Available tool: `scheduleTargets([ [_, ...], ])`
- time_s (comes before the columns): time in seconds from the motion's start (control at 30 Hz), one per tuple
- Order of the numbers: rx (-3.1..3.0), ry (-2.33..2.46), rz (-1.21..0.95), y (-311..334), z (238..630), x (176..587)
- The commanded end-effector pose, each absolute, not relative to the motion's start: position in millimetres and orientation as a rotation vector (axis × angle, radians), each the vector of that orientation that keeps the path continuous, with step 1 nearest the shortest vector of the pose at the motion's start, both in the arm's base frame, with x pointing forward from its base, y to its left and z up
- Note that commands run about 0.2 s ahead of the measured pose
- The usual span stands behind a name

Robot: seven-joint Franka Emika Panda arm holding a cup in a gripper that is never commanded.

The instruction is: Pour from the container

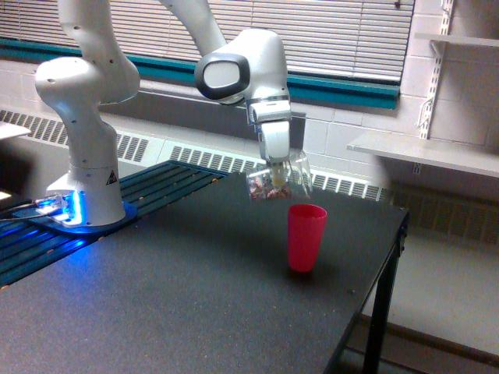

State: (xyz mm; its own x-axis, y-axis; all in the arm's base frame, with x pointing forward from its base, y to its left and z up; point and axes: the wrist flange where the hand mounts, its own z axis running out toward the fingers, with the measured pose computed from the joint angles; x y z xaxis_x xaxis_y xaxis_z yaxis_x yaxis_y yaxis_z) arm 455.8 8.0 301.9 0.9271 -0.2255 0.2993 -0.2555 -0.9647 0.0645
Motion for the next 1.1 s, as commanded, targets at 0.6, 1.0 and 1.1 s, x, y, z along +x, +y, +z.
scheduleTargets([
  [0.6, 2.904, -0.312, 0.335, 13.2, 286.9, 458.9],
  [1.0, 2.871, -0.26, 0.293, 21.1, 283.6, 463.6],
  [1.1, 2.865, -0.25, 0.286, 23.4, 284.1, 465.4],
])
